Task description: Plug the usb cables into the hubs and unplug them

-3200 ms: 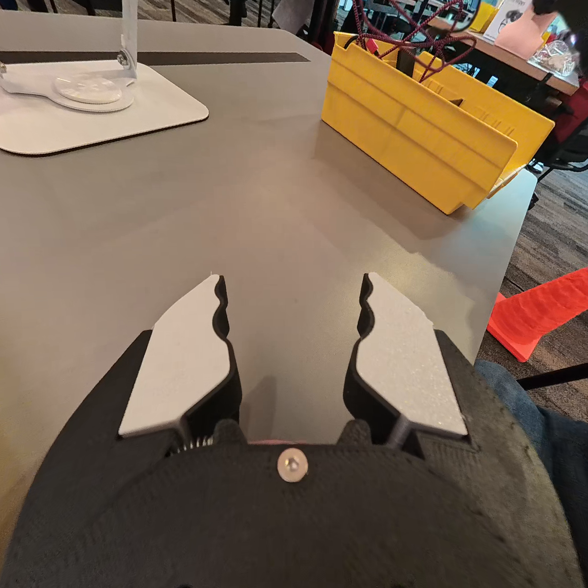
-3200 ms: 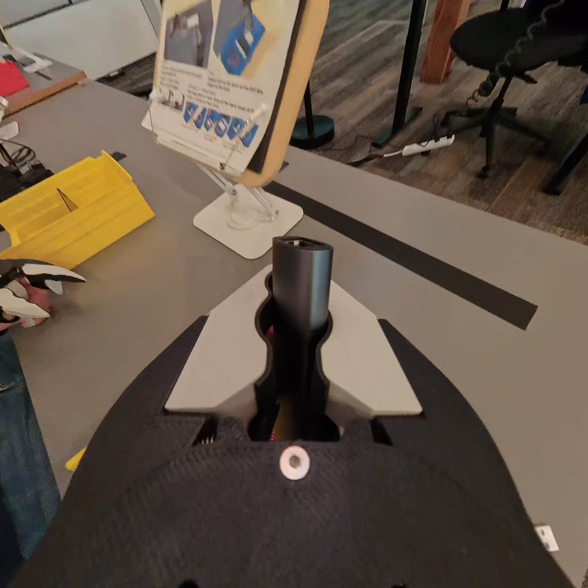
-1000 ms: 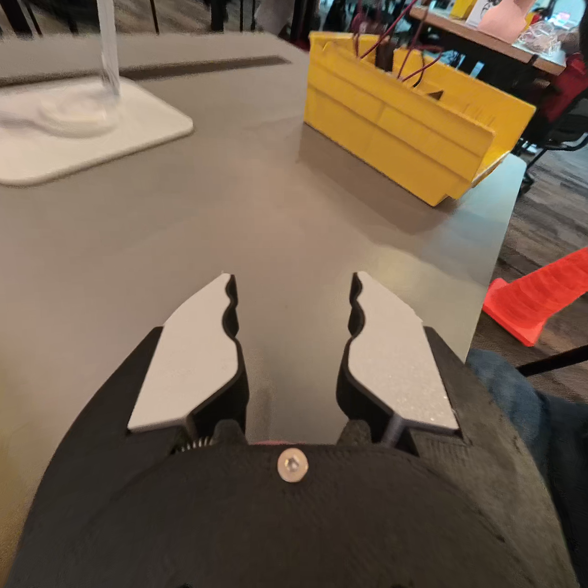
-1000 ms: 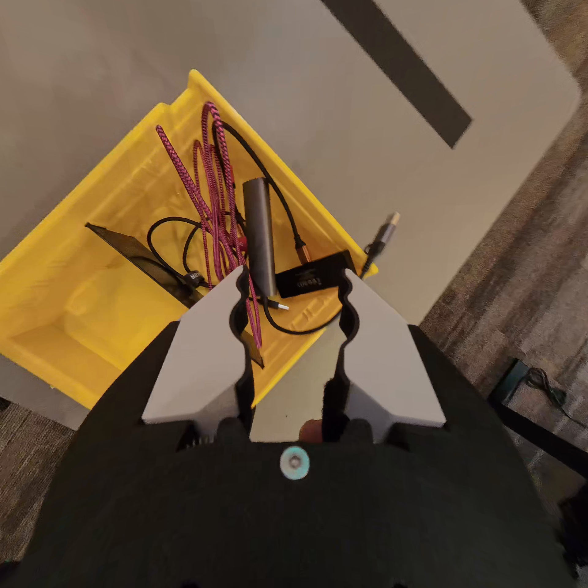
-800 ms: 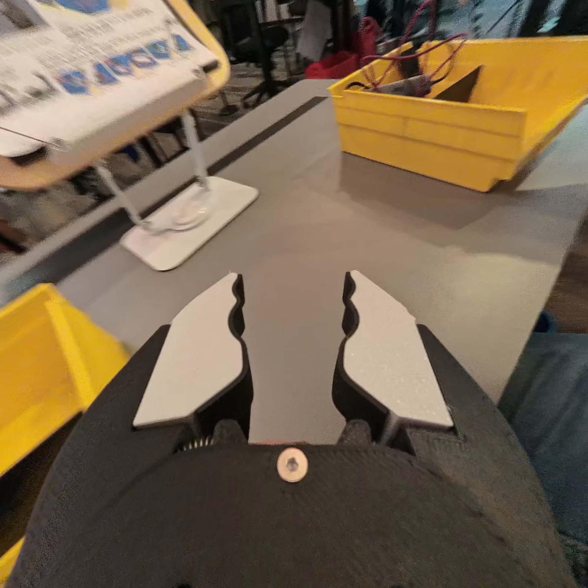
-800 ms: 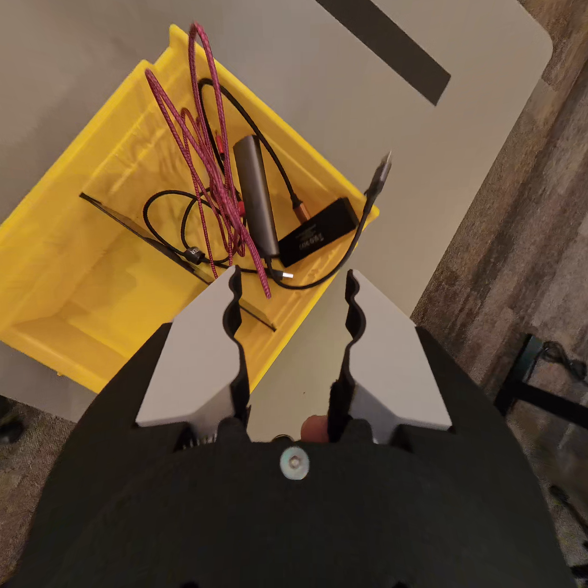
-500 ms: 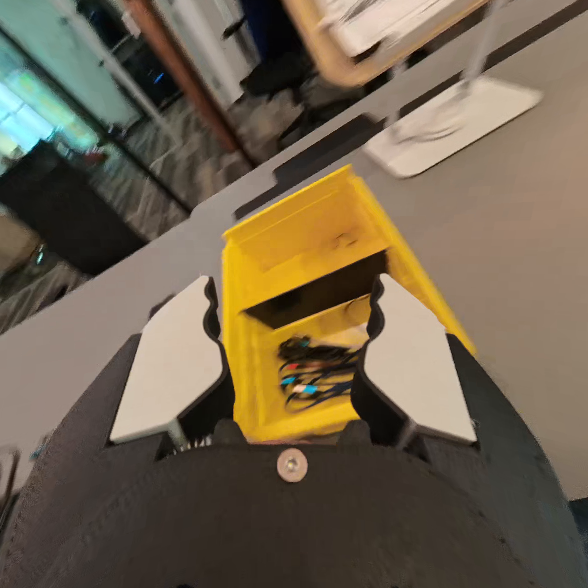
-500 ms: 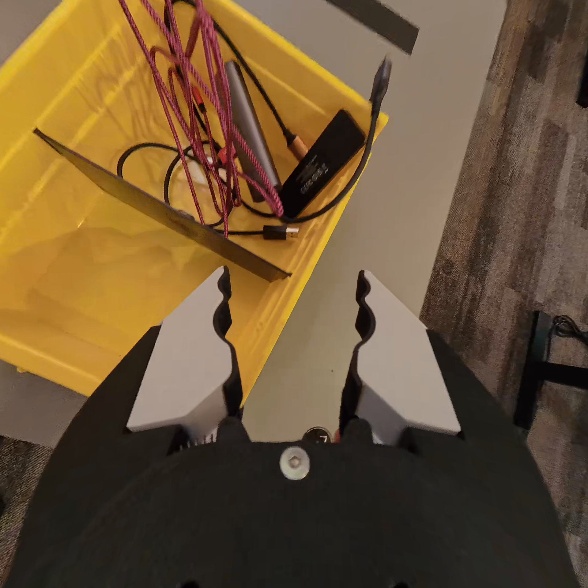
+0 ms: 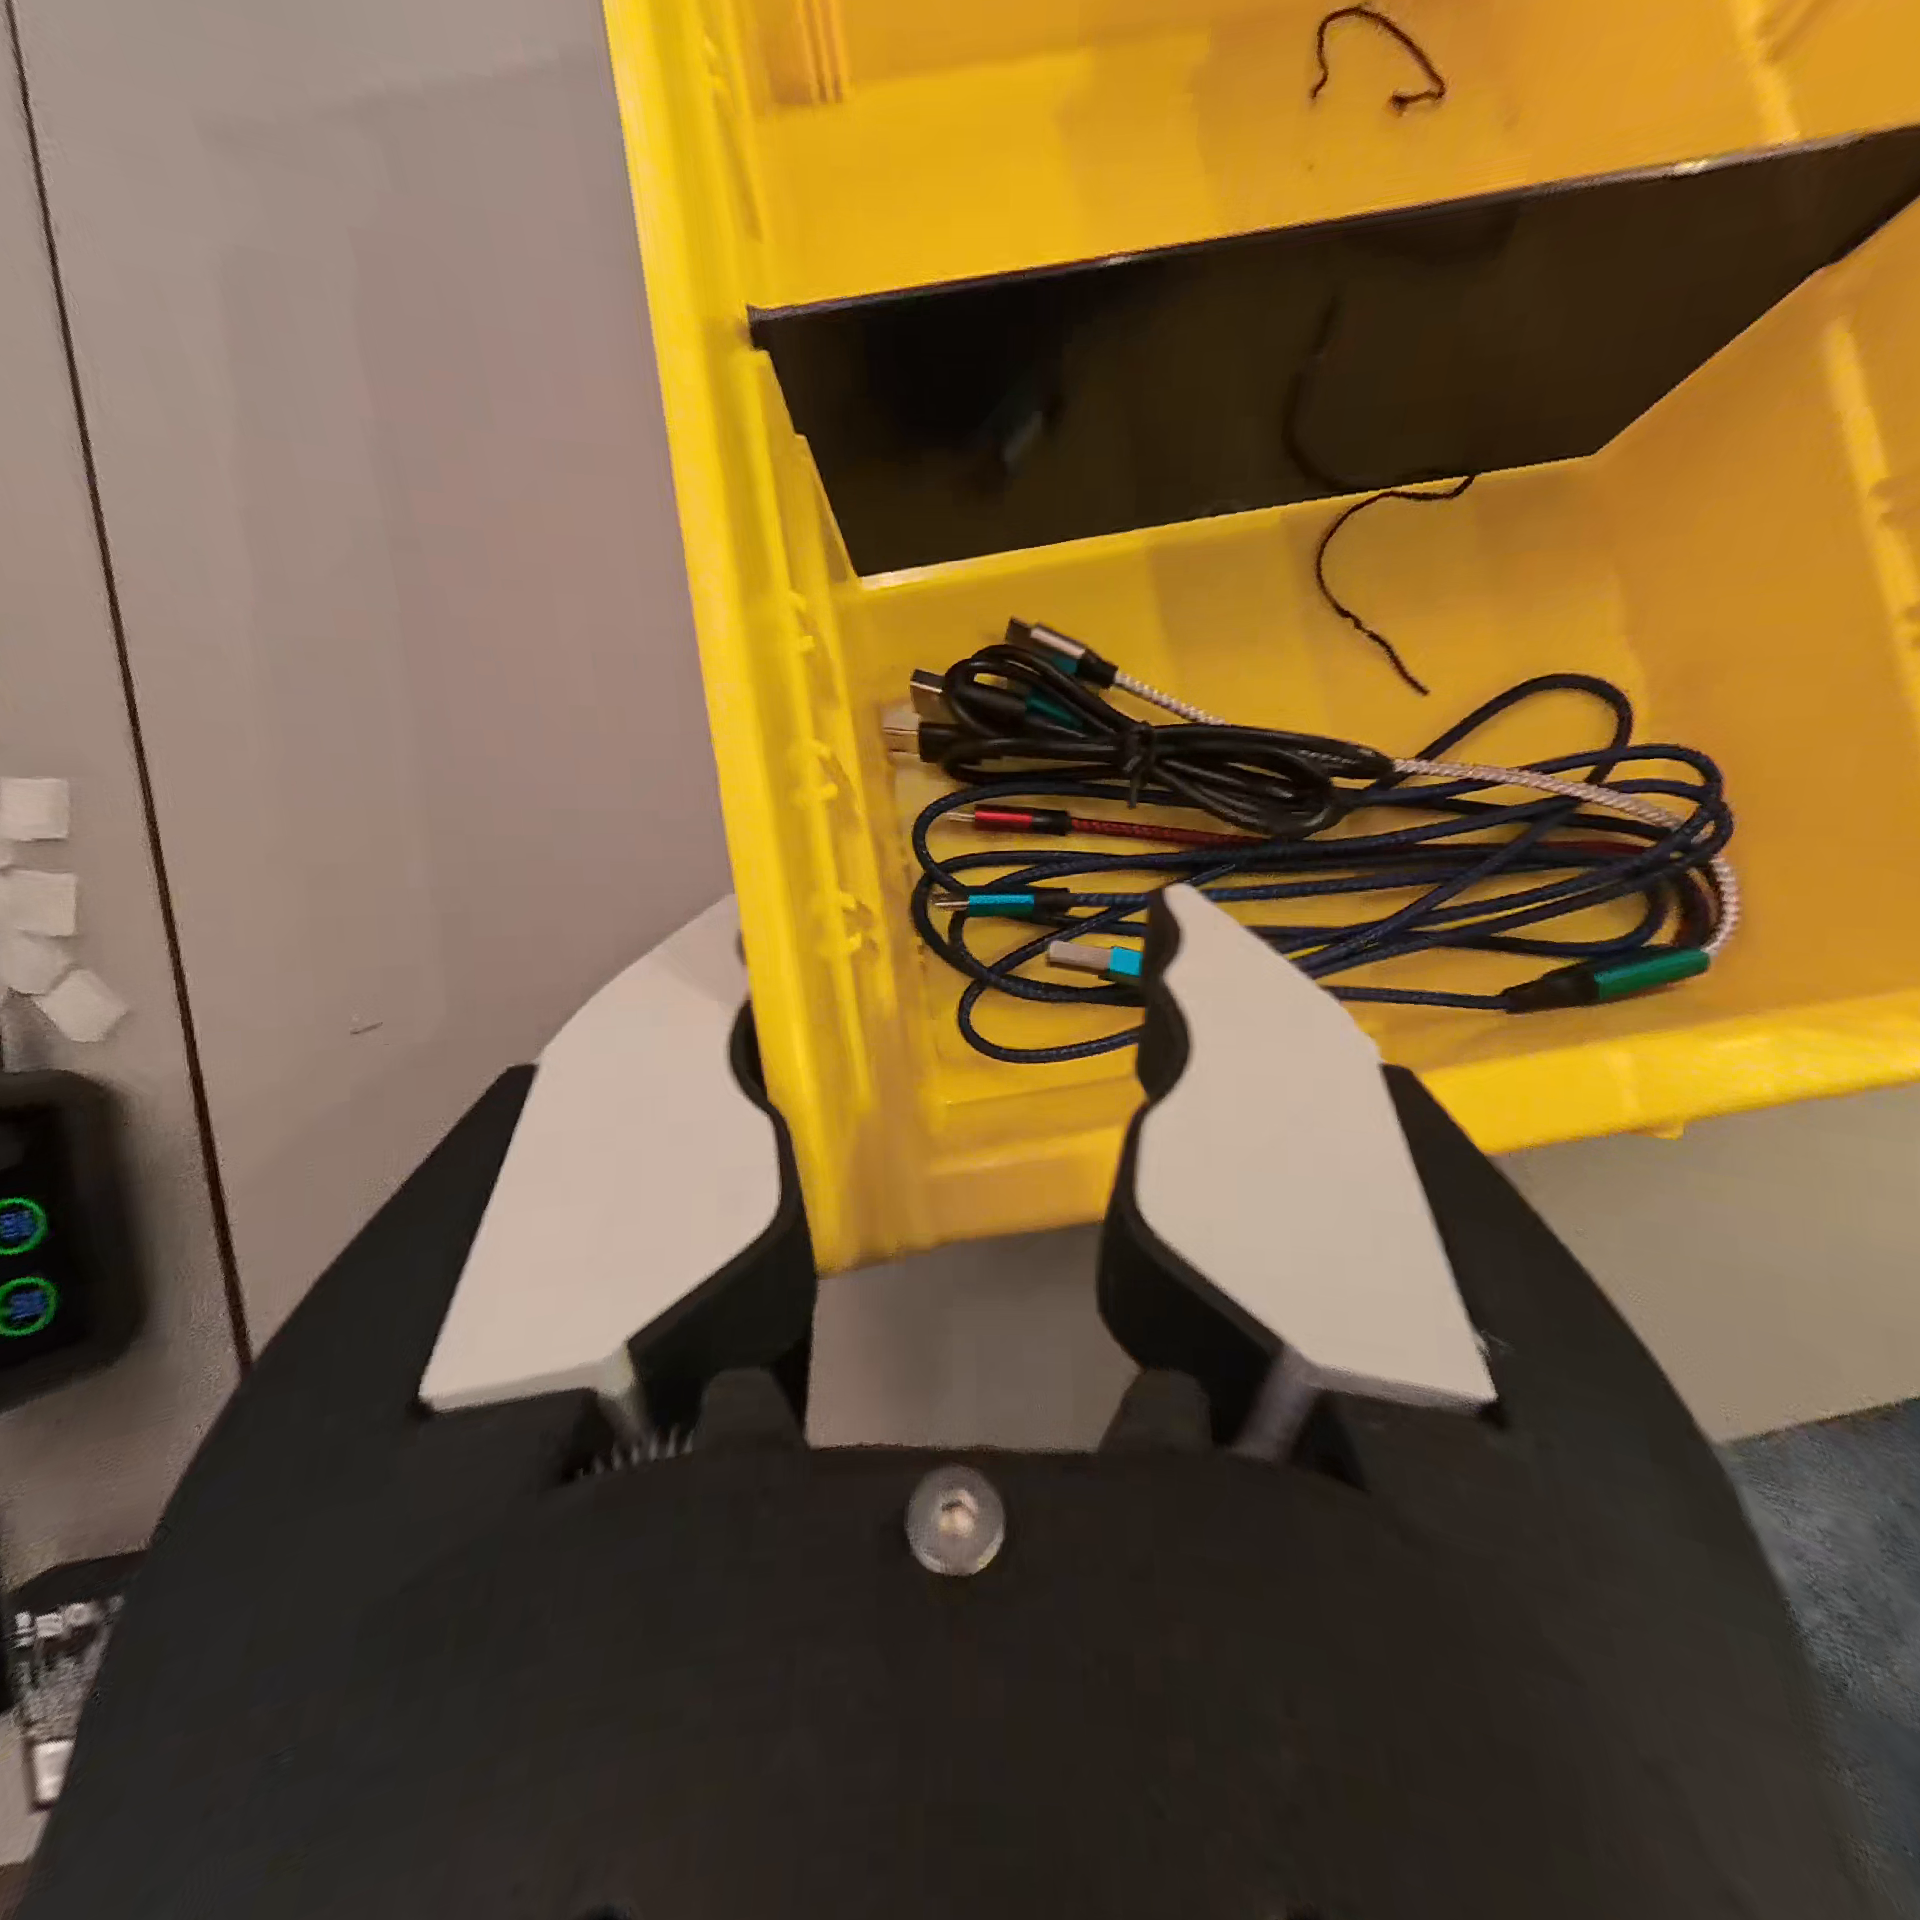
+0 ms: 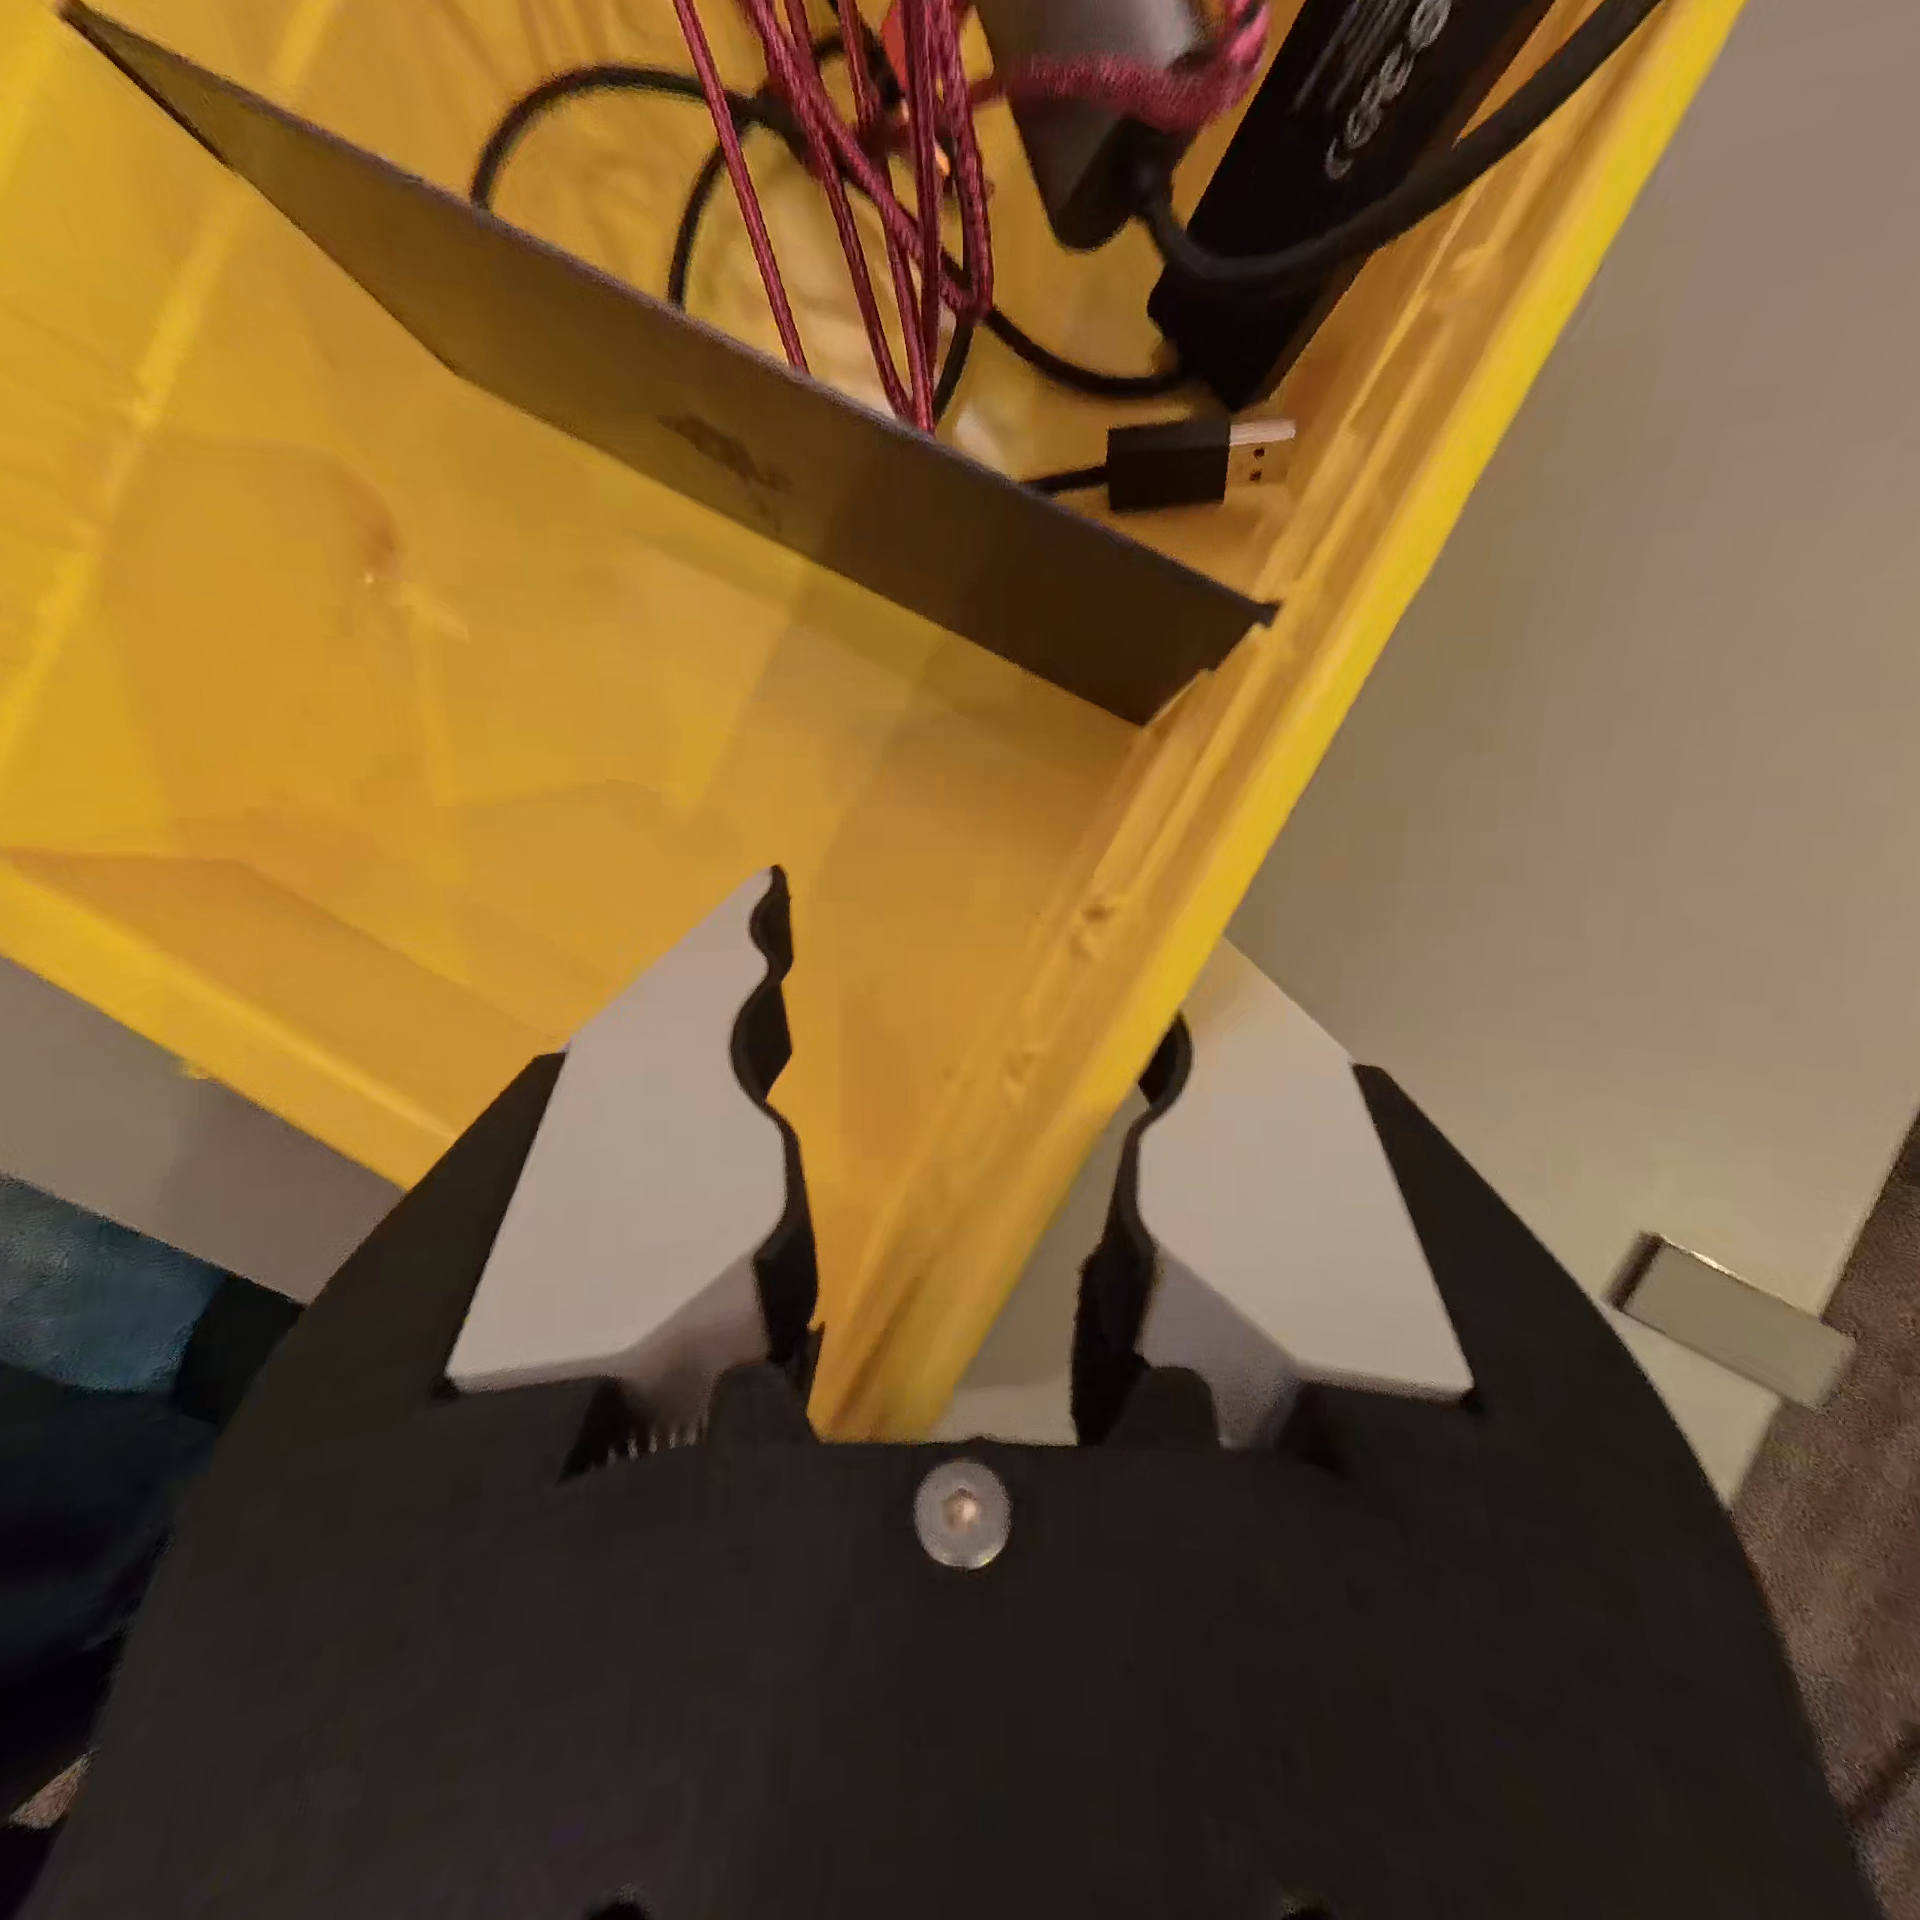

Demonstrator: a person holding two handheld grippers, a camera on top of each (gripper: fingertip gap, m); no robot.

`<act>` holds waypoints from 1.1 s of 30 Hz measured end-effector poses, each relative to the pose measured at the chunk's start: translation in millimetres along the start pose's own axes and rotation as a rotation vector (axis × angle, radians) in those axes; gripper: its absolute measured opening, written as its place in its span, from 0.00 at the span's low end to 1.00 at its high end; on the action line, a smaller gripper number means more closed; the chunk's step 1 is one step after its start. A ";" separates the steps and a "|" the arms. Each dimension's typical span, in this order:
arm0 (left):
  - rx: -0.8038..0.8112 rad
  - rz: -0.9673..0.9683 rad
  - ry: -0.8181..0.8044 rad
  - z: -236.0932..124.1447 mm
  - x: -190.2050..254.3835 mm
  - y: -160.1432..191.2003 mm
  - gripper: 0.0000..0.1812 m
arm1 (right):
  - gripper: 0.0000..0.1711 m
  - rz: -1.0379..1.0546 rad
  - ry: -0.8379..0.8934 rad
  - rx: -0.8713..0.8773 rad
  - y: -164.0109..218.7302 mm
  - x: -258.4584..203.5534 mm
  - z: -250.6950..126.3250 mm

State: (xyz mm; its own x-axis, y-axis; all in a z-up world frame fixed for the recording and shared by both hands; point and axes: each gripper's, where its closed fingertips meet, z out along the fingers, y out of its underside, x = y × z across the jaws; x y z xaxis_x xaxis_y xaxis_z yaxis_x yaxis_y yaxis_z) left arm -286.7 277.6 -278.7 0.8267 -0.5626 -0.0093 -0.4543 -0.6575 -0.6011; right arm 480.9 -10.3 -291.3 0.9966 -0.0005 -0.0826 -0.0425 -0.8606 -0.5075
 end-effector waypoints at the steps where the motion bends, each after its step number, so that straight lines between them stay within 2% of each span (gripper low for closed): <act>1: -0.002 0.010 -0.002 0.8 -1.7 -0.8 0.31 | 0.33 0.000 0.037 -0.010 1.4 4.2 2.3; 8: 0.034 -0.002 0.018 9.7 -14.3 -9.9 0.03 | 0.14 -0.012 0.127 0.004 -9.2 15.5 6.6; 13: 0.107 0.022 0.057 12.7 -6.5 -14.6 0.02 | 0.11 -0.039 0.098 0.021 -20.6 1.9 12.2; 23: 0.237 -0.061 0.198 -7.3 24.0 -13.2 0.03 | 0.06 -0.107 -0.015 0.051 -45.9 -78.6 31.5; 28: 0.284 -0.058 0.174 -28.1 30.1 -9.4 0.03 | 0.09 -0.131 -0.086 0.066 -60.1 -127.7 44.1; 33: 0.372 -0.153 0.207 -55.4 25.8 -9.0 0.03 | 0.19 -0.134 -0.211 0.112 -78.5 -189.5 57.8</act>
State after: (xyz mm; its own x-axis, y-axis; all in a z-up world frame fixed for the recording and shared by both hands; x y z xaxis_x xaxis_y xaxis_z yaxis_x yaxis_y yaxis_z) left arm -279.6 241.2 -229.2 0.7742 -0.5861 0.2390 -0.1508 -0.5375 -0.8297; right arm 291.3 86.8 -285.4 0.9575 0.2262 -0.1791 0.0699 -0.7840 -0.6168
